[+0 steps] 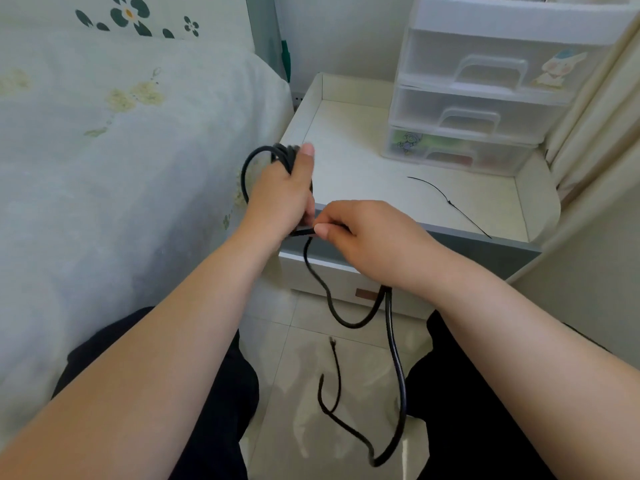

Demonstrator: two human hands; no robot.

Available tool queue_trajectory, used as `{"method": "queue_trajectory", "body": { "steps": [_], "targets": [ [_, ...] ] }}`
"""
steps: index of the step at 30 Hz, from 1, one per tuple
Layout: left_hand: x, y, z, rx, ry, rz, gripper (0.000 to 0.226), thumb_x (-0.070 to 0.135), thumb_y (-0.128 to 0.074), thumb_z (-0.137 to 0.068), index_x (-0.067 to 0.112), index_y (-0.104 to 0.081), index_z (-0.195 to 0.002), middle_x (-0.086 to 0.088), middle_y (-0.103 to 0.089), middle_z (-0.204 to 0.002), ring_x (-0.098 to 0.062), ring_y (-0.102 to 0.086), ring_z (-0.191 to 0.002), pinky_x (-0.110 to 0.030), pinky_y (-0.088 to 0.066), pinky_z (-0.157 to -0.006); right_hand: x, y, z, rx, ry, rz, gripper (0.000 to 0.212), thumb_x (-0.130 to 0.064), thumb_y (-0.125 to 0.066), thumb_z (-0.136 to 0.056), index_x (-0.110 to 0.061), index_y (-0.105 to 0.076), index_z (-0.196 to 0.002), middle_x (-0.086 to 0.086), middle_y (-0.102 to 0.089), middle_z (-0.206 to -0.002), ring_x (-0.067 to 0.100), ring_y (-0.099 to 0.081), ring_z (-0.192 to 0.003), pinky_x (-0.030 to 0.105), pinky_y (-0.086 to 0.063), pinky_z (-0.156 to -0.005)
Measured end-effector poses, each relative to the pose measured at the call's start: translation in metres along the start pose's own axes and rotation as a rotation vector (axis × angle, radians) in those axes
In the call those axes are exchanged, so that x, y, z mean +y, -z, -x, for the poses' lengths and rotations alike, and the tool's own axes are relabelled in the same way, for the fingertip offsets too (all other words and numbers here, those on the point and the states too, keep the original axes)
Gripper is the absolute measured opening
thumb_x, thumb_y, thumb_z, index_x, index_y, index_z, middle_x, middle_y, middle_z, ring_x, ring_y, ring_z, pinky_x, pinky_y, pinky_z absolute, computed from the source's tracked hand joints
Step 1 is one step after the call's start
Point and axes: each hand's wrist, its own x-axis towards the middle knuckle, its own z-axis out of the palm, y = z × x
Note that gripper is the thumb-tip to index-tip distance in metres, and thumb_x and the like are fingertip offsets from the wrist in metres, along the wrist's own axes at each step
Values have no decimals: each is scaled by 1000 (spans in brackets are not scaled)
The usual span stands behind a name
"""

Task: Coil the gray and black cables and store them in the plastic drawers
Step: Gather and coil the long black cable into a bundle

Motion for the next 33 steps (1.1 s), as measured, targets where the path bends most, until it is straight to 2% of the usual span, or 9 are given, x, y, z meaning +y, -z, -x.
{"method": "queue_trajectory", "body": {
  "steps": [5,9,14,18,20,23,26,30,33],
  "targets": [
    [-5,-4,6,-332,66,-146,73,58,-25,-97,6,-54,-55,-4,-57,-43,-16,-58,-39,-20,-45,-43,12,2,-8,14,37,-216,6,-23,-54,-94,-19,-54,-90,-16,-62,-68,1,-54,-68,19,-42,-58],
    [-7,0,10,-581,142,-106,73,66,-21,-94,5,-45,-62,-2,-46,-41,-18,-46,-39,-29,-50,-56,23,2,-14,60,34,-332,28,-29,-68,-84,-24,-44,-98,-2,-59,-68,10,-52,-62,32,-51,-59],
    [-3,5,16,-756,242,18,71,76,-14,-85,12,-42,-71,-1,-35,-45,-15,-31,-39,-28,-42,-48,38,3,-21,107,-18,-334,41,-41,-79,-70,-27,-46,-91,-9,-45,-53,5,-38,-47,26,-34,-53],
    [-6,6,16,-901,286,142,79,82,-10,-78,10,-43,-79,0,-29,-46,-14,-24,-37,-27,-33,-45,44,9,-26,32,-11,-487,18,-24,-73,-81,-15,-59,-87,4,-57,-63,12,-48,-52,29,-45,-49],
    [-7,7,19,-964,288,225,78,86,-21,-70,11,-43,-77,2,-28,-46,-11,-24,-36,-25,-31,-44,49,14,-27,16,-6,-593,8,-17,-69,-85,-13,-62,-84,3,-58,-66,14,-50,-56,25,-48,-46],
    [-10,10,22,-1061,237,378,67,75,-61,-63,13,-42,-81,6,-32,-46,-6,-28,-34,-21,-33,-42,54,19,-27,15,-11,-708,8,-13,-65,-88,-13,-61,-81,-3,-53,-59,8,-44,-45,23,-44,-43],
    [-10,14,23,-1024,211,405,60,56,-79,-61,14,-40,-80,7,-36,-44,-4,-32,-32,-18,-36,-40,57,19,-27,44,-27,-685,12,-16,-64,-88,-12,-59,-79,-9,-49,-45,8,-40,-37,20,-40,-39],
    [-5,12,25,-844,189,345,34,46,-65,-74,18,-51,-58,3,-37,-40,-7,-34,-32,-20,-35,-40,62,15,-29,113,-72,-650,23,-31,-66,-86,-10,-61,-79,-1,-45,-49,11,-33,-39,20,-31,-40],
    [-6,9,27,-808,173,317,44,42,-62,-79,21,-49,-42,0,-40,-39,-12,-38,-33,-22,-38,-43,64,11,-30,157,-110,-545,39,-43,-65,-84,-5,-59,-78,-2,-44,-49,11,-35,-44,21,-32,-46]
  ]
}}
